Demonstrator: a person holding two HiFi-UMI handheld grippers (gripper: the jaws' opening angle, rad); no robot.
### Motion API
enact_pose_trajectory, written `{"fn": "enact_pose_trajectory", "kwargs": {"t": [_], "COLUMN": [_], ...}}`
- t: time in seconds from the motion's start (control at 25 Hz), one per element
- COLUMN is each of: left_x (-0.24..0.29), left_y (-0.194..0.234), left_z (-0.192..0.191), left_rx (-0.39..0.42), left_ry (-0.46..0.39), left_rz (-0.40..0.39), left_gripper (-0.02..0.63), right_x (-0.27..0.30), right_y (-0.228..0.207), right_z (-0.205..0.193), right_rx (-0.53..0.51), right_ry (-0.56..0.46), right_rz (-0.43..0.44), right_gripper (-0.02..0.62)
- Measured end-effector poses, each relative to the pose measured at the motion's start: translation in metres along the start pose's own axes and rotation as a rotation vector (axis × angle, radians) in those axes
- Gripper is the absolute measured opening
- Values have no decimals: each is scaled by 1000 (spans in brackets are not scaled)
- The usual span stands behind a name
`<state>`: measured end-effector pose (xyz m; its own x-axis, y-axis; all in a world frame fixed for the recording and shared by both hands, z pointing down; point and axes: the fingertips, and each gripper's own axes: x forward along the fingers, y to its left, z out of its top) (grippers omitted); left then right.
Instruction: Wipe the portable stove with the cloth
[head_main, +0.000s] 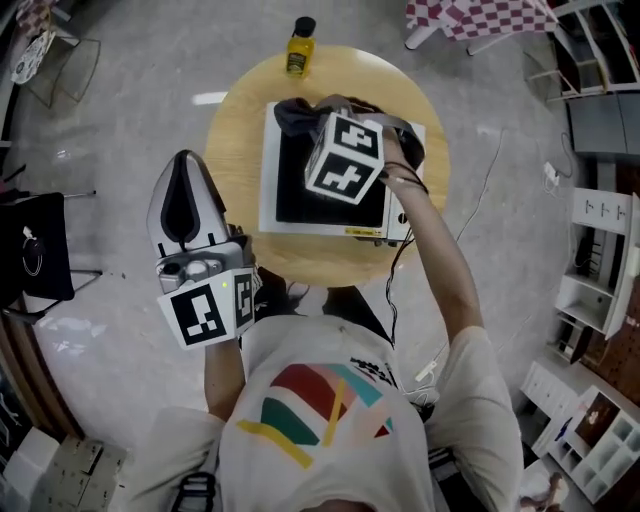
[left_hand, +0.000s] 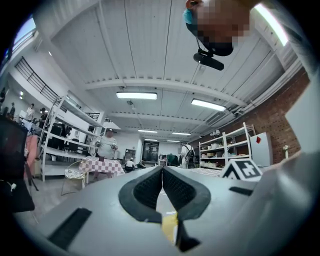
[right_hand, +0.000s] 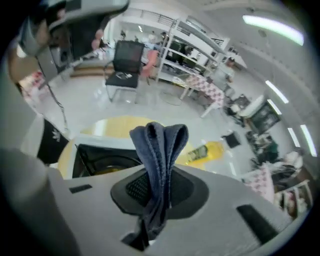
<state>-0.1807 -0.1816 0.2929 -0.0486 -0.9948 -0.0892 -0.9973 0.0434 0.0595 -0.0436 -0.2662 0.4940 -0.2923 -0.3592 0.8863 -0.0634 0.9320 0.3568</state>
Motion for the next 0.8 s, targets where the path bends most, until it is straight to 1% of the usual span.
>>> {"fn": "enact_pose_trajectory", "kwargs": {"t": [0.04,0.08,0.12,0.24,0.4,0.56,0.72,0.8], "left_x": [-1,-2,-2,-5,-10,-13,-19,-22], "left_y": [7,15,22,48,75,89,98,97], "left_z": [-3,-7,-12,-27,-40,-44,-45,-45], "left_rx": [-2,-4,-4,0,-6,-15,-24,-27], "left_ry": [10,20,31,59,85,86,84,82], "left_rz": [12,24,38,82,134,160,174,175], "left_gripper": [6,6,6,6,6,6,6,6], "right_x": [10,19,28,48,68,79,82,81], "right_y": [-2,-6,-12,-21,-15,-7,-5,-4], "right_z": [7,11,12,12,15,16,18,18], "right_rx": [-21,-47,-75,-157,-234,-261,-263,-255], "right_ry": [-28,-36,-25,38,117,183,218,223], "right_rz": [103,179,227,324,455,545,594,600], "right_gripper": [32,32,32,32,32,32,32,32]}}
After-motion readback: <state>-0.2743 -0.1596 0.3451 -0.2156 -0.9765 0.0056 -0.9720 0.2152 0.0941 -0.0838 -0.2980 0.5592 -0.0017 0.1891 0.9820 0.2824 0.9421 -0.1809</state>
